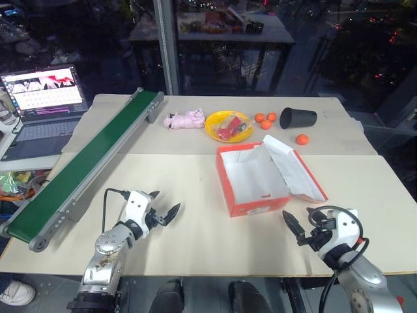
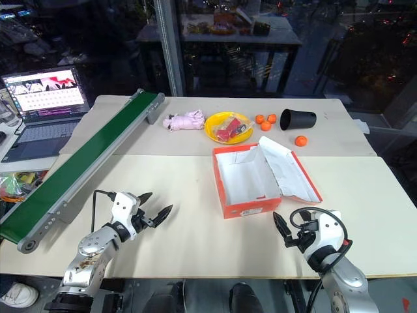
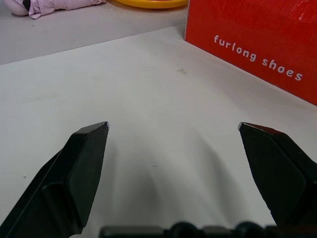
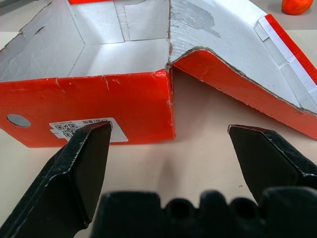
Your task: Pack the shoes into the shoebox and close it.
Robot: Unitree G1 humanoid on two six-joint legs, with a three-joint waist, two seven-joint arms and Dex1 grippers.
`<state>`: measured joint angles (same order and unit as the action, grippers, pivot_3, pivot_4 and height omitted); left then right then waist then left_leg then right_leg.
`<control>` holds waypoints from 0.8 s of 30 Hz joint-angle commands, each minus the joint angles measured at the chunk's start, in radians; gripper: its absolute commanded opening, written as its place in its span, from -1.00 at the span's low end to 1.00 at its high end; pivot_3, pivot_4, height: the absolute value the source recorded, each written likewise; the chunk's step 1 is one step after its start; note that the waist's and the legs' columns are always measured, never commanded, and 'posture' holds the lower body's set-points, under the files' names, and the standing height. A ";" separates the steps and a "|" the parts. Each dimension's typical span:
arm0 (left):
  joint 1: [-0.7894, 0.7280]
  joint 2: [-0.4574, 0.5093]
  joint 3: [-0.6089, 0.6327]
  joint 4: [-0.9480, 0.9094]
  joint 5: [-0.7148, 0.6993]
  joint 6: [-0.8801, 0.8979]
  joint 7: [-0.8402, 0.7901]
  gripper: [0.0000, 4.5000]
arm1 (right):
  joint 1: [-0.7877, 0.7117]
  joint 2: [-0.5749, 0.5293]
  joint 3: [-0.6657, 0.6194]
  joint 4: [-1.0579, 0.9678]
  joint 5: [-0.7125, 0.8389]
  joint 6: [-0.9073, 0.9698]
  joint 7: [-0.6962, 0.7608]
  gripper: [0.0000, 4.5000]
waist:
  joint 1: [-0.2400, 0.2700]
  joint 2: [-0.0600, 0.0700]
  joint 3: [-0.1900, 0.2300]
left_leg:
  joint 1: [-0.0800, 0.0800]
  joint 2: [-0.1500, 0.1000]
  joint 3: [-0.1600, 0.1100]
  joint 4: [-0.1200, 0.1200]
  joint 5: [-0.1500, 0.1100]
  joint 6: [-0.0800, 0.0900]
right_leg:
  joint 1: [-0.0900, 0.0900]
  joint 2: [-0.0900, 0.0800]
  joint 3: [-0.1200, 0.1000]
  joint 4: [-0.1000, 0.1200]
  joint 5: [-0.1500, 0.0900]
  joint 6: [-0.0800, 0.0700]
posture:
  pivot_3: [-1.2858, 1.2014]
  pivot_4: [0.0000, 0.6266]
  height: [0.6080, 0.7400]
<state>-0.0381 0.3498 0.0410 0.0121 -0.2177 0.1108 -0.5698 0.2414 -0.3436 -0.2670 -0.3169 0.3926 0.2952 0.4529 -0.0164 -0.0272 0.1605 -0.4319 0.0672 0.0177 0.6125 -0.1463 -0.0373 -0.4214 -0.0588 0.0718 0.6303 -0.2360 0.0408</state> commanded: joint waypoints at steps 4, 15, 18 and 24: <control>-0.064 -0.007 0.018 -0.029 -0.044 0.034 0.002 1.00 | -0.005 -0.015 -0.018 -0.057 -0.007 -0.003 -0.030 0.99 | 0.001 0.000 0.000 | 0.000 0.000 0.000 0.000 0.000 0.000 | 0.000 0.000 0.000 0.000 0.000 0.000 | 0.03 -0.52 1.00; -0.426 0.035 0.098 0.074 -0.089 0.104 0.025 1.00 | -0.149 -0.283 -0.189 -0.219 0.182 0.264 -0.021 0.99 | -0.002 -0.001 0.001 | -0.002 -0.001 0.000 0.004 0.005 0.007 | 0.000 0.000 0.000 0.001 0.002 0.003 | 0.03 -0.52 1.00; -0.507 0.043 0.090 0.097 -0.071 0.122 0.031 1.00 | -0.264 -0.354 -0.189 -0.200 0.216 0.339 -0.025 0.99 | -0.005 -0.002 0.001 | -0.001 -0.001 -0.001 0.004 0.005 0.007 | 0.001 0.001 0.001 0.000 0.003 0.003 | 0.03 -0.52 1.00; -0.614 0.048 0.120 0.096 -0.047 0.234 0.158 1.00 | -0.503 -0.412 -0.043 -0.104 0.192 0.387 0.021 0.99 | -0.007 -0.003 0.002 | -0.006 -0.001 -0.003 0.002 0.006 0.009 | -0.002 0.002 0.001 0.000 0.004 0.011 | 0.03 -0.52 1.00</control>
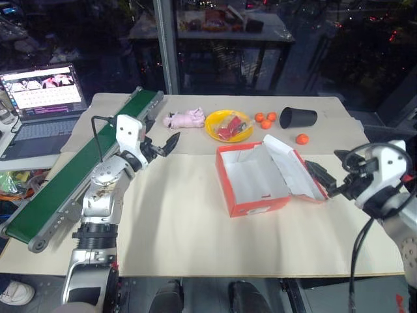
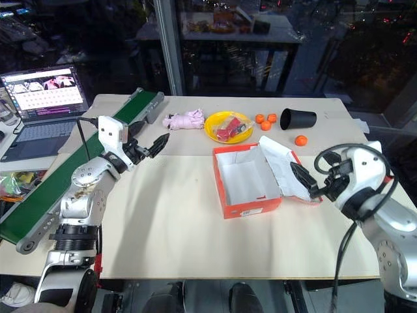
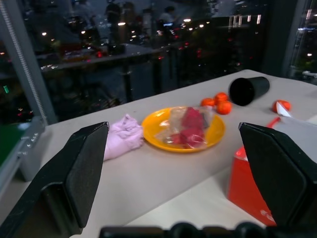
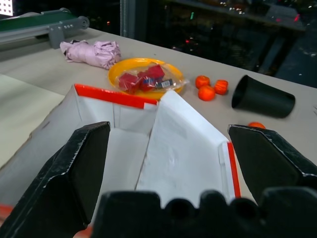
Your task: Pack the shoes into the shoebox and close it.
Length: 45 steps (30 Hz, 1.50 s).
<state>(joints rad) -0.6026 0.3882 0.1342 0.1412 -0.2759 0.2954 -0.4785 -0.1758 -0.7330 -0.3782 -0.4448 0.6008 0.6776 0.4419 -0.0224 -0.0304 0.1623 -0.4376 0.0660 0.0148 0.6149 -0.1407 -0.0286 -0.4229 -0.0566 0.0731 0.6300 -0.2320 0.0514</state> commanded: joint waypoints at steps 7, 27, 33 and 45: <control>-0.010 0.052 0.052 -0.168 0.004 0.177 0.126 1.00 | -0.292 0.080 0.272 0.209 -0.103 -0.058 0.086 0.99 | 0.003 -0.002 0.001 | -0.002 0.000 -0.002 0.001 0.000 0.000 | 0.000 0.001 -0.001 0.000 0.001 0.000 | 0.03 -0.52 1.00; 0.319 0.200 0.329 -0.360 -0.126 0.299 0.106 1.00 | -0.399 0.440 0.476 0.398 -0.263 -0.150 0.064 0.99 | 0.004 -0.002 0.001 | -0.002 0.001 -0.002 0.001 0.002 0.000 | -0.001 0.000 -0.003 0.002 0.005 -0.004 | 0.03 -0.52 1.00; 0.332 0.241 0.350 -0.283 -0.094 0.270 0.113 1.00 | -0.410 0.478 0.506 0.380 -0.260 -0.121 0.091 0.99 | 0.004 -0.003 0.001 | -0.002 0.002 -0.002 0.001 0.002 0.000 | -0.001 0.001 -0.003 0.002 0.006 -0.007 | 0.03 -0.52 1.00; 0.123 0.343 0.285 0.371 -0.008 -0.129 -0.085 1.00 | -0.375 0.470 0.525 0.232 -0.210 -0.041 0.145 0.99 | 0.008 -0.003 0.001 | -0.002 0.002 -0.001 0.000 0.002 0.000 | -0.002 0.000 -0.004 0.002 0.006 -0.007 | 0.03 -0.52 1.00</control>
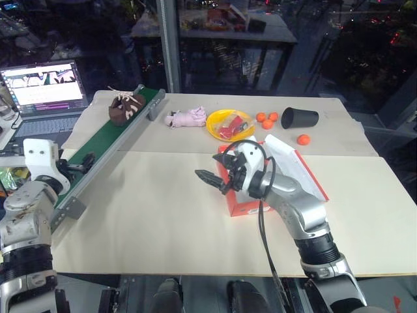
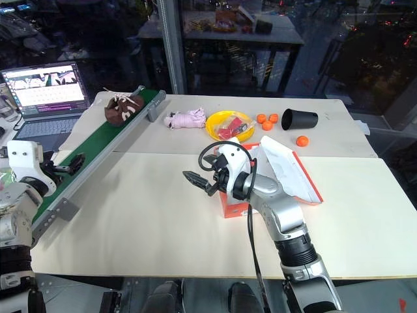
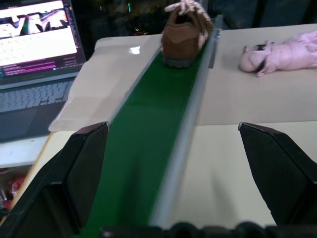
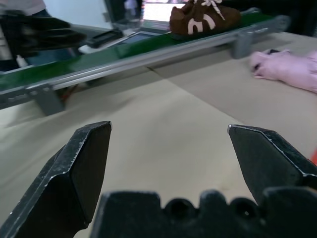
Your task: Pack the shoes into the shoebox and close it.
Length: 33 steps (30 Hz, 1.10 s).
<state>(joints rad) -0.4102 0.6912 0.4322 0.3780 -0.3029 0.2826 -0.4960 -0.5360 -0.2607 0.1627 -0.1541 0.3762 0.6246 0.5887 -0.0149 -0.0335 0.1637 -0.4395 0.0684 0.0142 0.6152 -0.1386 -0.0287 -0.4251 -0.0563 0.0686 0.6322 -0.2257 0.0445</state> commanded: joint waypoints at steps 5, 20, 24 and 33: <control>-0.175 0.061 -0.040 0.388 0.049 -0.250 -0.125 1.00 | -0.004 -0.025 -0.041 -0.098 0.014 0.034 -0.017 0.99 | 0.000 -0.001 0.000 | 0.000 0.000 0.000 0.000 0.000 0.000 | 0.000 0.000 0.000 0.000 0.000 0.000 | 0.03 -0.52 1.00; -0.329 0.071 -0.071 0.719 0.107 -0.404 -0.084 1.00 | 0.030 -0.091 -0.100 -0.156 0.014 0.080 -0.049 0.99 | 0.000 -0.002 0.000 | -0.001 0.000 0.001 0.000 0.000 0.000 | -0.001 0.000 0.000 0.000 0.000 0.000 | 0.03 -0.52 1.00; -0.344 0.079 -0.061 0.764 0.102 -0.411 -0.063 1.00 | 0.030 -0.105 -0.105 -0.154 0.013 0.082 -0.047 0.99 | 0.000 -0.002 0.000 | -0.001 0.000 0.001 0.000 0.000 0.000 | -0.001 0.000 0.000 0.000 0.000 0.000 | 0.03 -0.52 1.00; -0.343 0.075 -0.065 0.809 0.111 -0.387 -0.030 0.77 | 0.024 -0.134 -0.101 -0.146 0.000 0.079 -0.047 1.00 | 0.000 -0.002 0.000 | -0.001 0.000 0.001 0.000 0.000 0.000 | -0.001 0.000 0.000 0.000 0.000 0.000 | 0.03 -0.52 1.00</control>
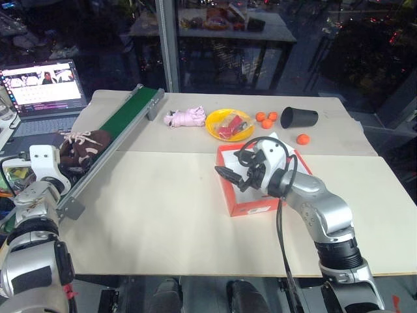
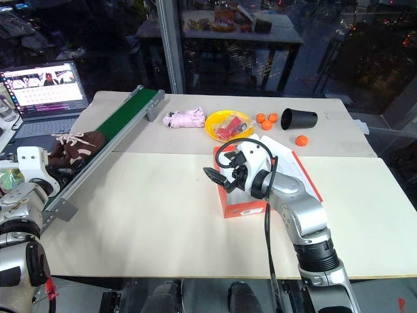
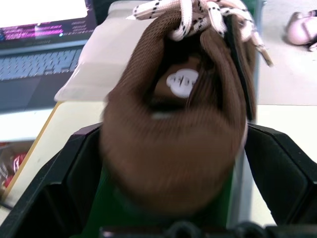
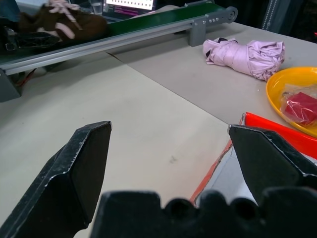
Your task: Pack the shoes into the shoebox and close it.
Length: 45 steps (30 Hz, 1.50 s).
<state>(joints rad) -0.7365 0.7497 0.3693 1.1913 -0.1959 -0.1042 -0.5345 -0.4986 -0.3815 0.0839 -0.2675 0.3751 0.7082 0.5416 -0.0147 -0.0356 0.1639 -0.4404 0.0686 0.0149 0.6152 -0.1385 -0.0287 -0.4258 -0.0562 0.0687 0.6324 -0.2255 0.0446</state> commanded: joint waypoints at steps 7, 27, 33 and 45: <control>-0.078 -0.069 -0.018 -0.131 -0.045 0.029 -0.109 0.22 | -0.046 -0.005 -0.059 -0.037 0.037 0.027 -0.022 1.00 | 0.024 0.000 0.000 | 0.000 0.000 0.000 0.000 0.001 -0.001 | 0.001 -0.001 -0.001 0.001 0.000 0.001 | 0.03 -0.52 1.00; -0.175 -0.593 -0.244 -1.084 -0.352 0.607 -0.043 0.22 | -0.311 0.333 -0.625 0.099 0.756 0.160 -0.512 1.00 | -0.010 -0.003 0.002 | -0.006 0.000 -0.002 0.001 0.003 0.001 | -0.001 -0.001 -0.002 0.001 0.002 0.002 | 0.03 -0.52 1.00; -0.123 -0.625 -0.285 -1.147 -0.382 0.683 -0.036 0.22 | -0.318 0.266 -0.640 0.108 0.828 0.130 -0.560 1.00 | -0.020 -0.002 0.003 | -0.005 0.000 -0.002 0.001 0.003 0.002 | 0.001 -0.001 -0.002 0.000 0.002 0.002 | 0.03 -0.52 1.00; -0.135 -0.662 -0.312 -1.145 -0.378 0.689 -0.033 0.20 | -0.279 0.260 -0.555 0.080 0.868 0.111 -0.605 -0.24 | -0.028 -0.001 0.004 | -0.005 -0.001 -0.002 0.001 0.004 0.003 | 0.000 -0.001 -0.002 0.000 0.002 0.002 | 0.03 -0.52 1.00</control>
<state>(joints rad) -0.8381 0.0969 0.0611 0.0914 -0.5537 0.5929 -0.5637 -0.7718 -0.1145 -0.4967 -0.1469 1.2013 0.8287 -0.0690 -0.0425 -0.0365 0.1674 -0.4457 0.0675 0.0125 0.6163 -0.1350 -0.0258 -0.4254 -0.0571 0.0670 0.6321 -0.2230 0.0468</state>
